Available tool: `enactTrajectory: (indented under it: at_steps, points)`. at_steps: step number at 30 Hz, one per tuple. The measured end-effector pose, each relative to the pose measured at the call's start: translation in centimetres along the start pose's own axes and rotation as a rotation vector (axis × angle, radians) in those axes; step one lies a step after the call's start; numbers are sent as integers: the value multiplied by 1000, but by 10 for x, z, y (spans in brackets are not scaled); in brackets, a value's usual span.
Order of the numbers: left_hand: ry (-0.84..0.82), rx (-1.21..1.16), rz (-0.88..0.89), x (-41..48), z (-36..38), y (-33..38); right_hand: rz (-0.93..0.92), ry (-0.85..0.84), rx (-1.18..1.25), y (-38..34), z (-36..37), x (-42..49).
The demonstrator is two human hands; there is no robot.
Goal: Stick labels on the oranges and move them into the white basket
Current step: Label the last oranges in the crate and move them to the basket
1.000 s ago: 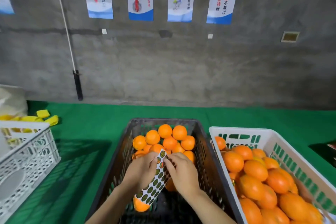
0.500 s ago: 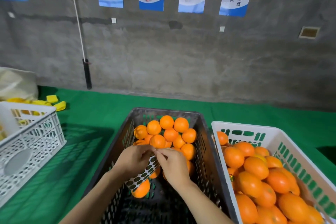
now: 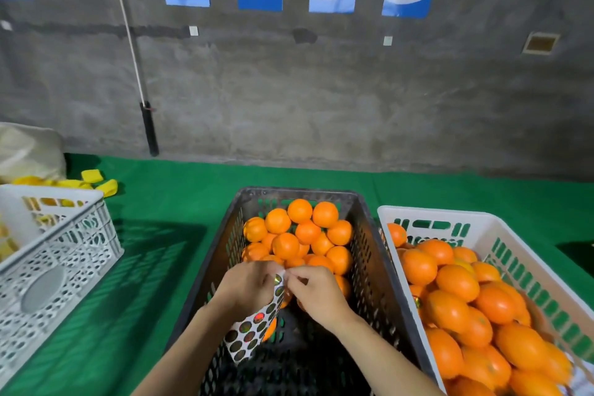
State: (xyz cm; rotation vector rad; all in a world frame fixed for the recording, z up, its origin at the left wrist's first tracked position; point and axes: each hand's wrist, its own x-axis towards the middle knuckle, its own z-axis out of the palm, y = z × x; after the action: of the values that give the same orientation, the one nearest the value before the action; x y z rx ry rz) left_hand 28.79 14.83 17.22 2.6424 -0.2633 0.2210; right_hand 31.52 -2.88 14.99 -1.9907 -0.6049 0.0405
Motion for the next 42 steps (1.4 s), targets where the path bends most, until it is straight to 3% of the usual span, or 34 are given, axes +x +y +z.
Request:
enactTrajectory:
  at_steps: [3,6,9,12,14,18,23,29,42]
  points:
    - [5,-10,-65,5,-1,4,29,50,88,-3,-10,4]
    - [59,-47,-201,5,1,2,166,241,153,1,-20,7]
    - [102,-20,-299,3,2,2,347,376,-39,22,-29,10]
    - [87,58,-304,4,3,5,473,322,-450,36,-36,9]
    - [52,64,-312,4,8,2,457,290,-702,45,-37,13]
    - [42,0,-284,7,11,1,347,223,-922,59,-37,34]
    - [14,53,-205,1,13,5,286,-8,-1166,77,-18,55]
    - [-30,95,-167,18,22,6,224,-74,-1206,98,-10,62]
    - [34,99,-140,16,21,2,159,-105,-1178,92,-8,56]
